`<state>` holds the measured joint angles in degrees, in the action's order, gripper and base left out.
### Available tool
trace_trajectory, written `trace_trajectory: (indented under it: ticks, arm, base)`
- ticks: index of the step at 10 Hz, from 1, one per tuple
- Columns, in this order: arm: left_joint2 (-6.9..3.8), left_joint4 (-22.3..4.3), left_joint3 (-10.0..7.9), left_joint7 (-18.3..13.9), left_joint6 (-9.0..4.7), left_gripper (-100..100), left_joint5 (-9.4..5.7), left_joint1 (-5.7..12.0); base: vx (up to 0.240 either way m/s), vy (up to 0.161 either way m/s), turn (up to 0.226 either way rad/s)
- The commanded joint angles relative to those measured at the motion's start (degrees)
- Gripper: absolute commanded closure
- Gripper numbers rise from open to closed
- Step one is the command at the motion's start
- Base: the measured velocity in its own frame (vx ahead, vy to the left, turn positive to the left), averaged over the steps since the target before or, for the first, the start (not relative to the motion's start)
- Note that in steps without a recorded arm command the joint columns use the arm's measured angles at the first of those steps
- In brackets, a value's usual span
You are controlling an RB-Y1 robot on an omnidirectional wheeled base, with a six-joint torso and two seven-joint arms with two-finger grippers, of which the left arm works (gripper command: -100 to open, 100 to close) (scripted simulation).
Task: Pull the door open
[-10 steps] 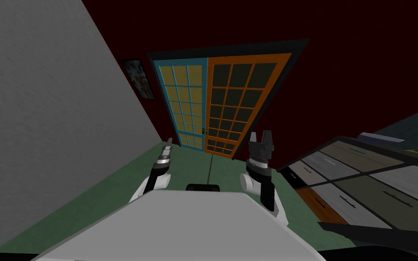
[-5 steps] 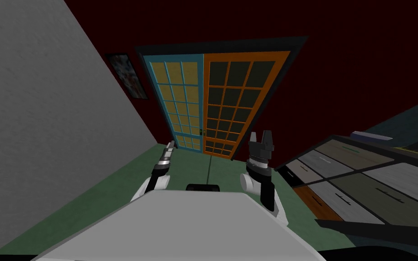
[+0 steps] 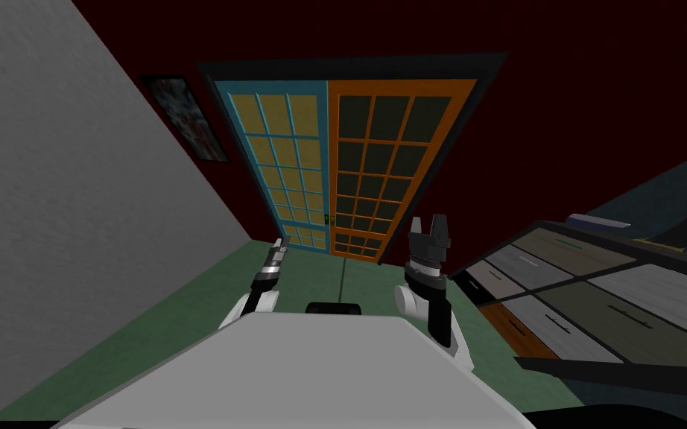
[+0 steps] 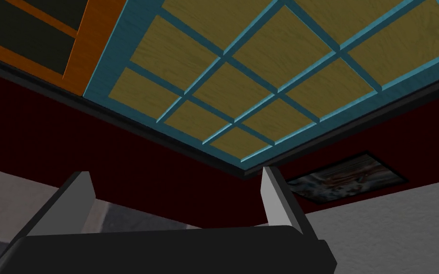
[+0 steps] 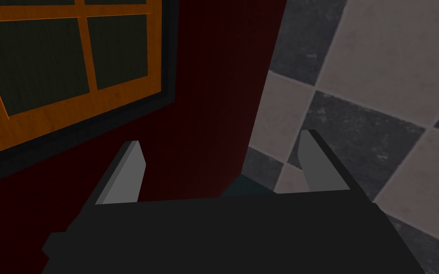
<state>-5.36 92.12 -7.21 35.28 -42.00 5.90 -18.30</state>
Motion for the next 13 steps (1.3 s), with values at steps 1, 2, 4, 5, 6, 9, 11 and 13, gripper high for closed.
trace_trajectory:
  ticks: [1, 2, 4, 5, 6, 9, 11, 13]
  arm:
    - [-0.35, -2.57, -0.68, 2.03, -0.64, -100, 0.51, 0.37]
    - [-0.40, -4.01, -1.01, 3.28, -0.84, -100, 0.90, 0.68]
    - [-0.48, -6.83, -1.65, 5.78, -1.24, -100, 1.66, 1.29]
    - [-0.50, -8.27, -1.96, 6.99, -1.44, -100, 2.04, 1.60]
    - [-0.52, -9.67, -2.27, 8.21, -1.63, -100, 2.41, 1.90]
    - [-0.57, -13.85, -3.21, 11.86, -2.22, -100, 3.53, 2.82]
    - [-0.55, -16.47, -3.80, 14.15, -2.59, -100, 4.23, 3.41]
    - [-0.53, -19.09, -4.38, 16.44, -2.96, -100, 4.93, 4.00]
  base:
    - [0.105, -0.004, -0.087]
    - [0.101, 0.000, -0.086]
    - [0.103, -0.006, -0.066]
    - [0.103, -0.008, -0.083]
    - [0.094, -0.004, -0.084]
    - [0.110, -0.009, -0.077]
    - [0.098, -0.014, -0.073]
    - [0.108, -0.005, -0.084]
